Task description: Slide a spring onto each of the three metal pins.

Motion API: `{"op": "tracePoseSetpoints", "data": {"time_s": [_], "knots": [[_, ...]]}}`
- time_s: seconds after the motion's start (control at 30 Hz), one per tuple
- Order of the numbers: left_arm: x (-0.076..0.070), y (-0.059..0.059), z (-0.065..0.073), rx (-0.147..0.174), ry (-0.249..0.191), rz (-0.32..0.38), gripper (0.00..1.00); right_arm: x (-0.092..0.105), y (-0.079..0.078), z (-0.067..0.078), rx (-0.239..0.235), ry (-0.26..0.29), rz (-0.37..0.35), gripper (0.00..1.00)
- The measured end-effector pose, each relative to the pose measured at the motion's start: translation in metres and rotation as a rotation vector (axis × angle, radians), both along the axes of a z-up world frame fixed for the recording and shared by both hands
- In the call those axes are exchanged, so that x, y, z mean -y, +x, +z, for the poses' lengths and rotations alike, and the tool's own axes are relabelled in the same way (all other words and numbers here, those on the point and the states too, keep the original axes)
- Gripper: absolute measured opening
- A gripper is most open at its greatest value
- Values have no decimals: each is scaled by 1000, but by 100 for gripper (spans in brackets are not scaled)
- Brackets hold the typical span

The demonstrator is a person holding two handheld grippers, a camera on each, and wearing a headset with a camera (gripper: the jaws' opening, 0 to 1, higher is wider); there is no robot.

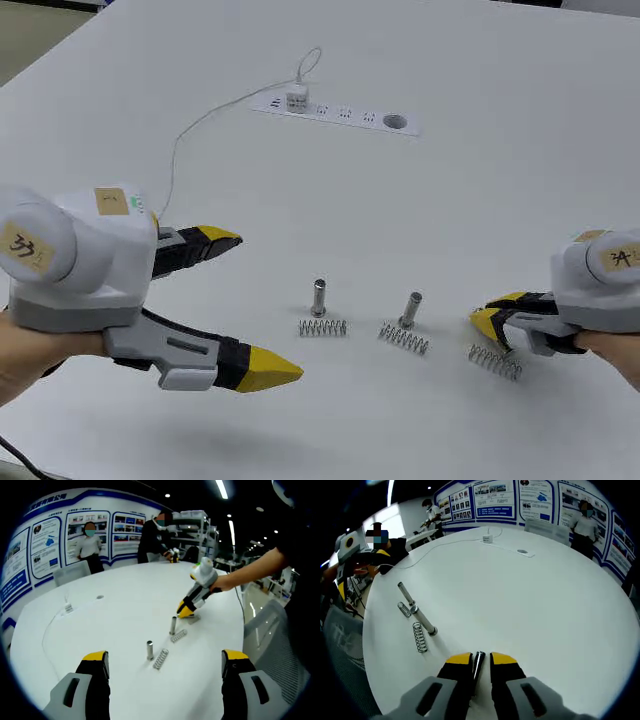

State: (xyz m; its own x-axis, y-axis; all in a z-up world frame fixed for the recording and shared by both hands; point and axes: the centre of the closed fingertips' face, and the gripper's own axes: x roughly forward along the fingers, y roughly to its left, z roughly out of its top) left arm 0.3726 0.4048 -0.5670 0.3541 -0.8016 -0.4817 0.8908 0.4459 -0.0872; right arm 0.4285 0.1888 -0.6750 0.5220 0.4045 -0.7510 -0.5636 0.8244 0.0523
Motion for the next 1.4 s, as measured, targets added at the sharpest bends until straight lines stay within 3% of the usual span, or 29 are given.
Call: {"op": "tracePoseSetpoints", "data": {"time_s": [0.37,0.63,0.8,0.97,1.4], "knots": [[1,1,1,2,-1,7,95,-3,-2,-5,-35,-64,30,11],[3,-1,1,0,-1,-1,95,-5,-5,-3,-82,-71,1,8],[3,-1,4,3,-3,0,95,-4,-6,-2,-81,-60,-7,8],[2,-1,7,7,-6,1,95,-5,-6,1,-57,-63,0,7],[4,-2,16,19,-29,7,96,-6,-1,20,21,-10,-28,7]]}}
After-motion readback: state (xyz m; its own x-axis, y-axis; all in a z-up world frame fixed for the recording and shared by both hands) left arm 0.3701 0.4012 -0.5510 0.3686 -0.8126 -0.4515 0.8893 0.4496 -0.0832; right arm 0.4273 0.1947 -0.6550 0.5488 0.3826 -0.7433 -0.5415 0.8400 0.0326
